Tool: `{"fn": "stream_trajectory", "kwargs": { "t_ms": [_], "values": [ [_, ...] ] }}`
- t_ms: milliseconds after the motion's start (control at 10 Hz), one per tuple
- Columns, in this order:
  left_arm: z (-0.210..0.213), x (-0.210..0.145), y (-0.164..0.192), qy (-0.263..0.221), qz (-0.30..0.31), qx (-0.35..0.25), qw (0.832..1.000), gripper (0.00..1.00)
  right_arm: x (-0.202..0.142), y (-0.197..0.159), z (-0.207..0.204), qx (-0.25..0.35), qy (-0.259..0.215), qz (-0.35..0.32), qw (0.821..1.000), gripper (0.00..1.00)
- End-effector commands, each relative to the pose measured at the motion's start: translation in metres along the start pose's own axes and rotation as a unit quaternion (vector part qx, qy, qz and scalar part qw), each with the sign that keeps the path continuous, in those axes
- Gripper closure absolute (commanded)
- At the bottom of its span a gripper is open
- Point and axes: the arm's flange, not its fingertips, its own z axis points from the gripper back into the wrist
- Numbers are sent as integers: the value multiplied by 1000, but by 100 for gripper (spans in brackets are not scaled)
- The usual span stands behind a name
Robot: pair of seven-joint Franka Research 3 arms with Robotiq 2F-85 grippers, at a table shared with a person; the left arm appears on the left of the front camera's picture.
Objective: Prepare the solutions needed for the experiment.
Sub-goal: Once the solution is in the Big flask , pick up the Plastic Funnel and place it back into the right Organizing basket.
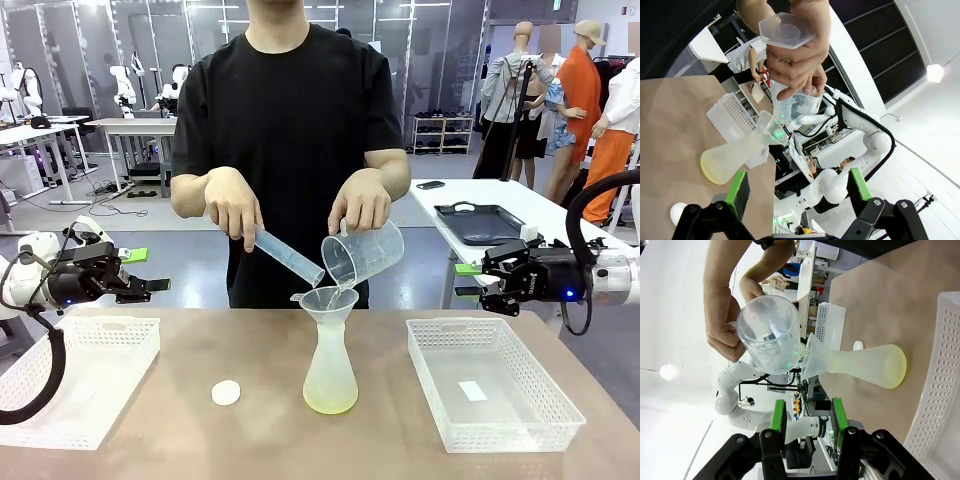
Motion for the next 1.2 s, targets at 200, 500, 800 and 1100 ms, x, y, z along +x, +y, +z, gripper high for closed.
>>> {"fn": "stream_trajectory", "kwargs": {
  "t_ms": [200,500,800,1100],
  "values": [
    [-1,-2,-1,7,-3,9,1000,0,0,0,0,0,0,1,1000,53],
    [-1,-2,-1,7,-3,9,1000,0,0,0,0,0,0,1,1000,53],
    [-1,-2,-1,7,-3,9,1000,0,0,0,0,0,0,1,1000,53],
    [-1,-2,-1,7,-3,9,1000,0,0,0,0,0,0,1,1000,53]
  ]
}}
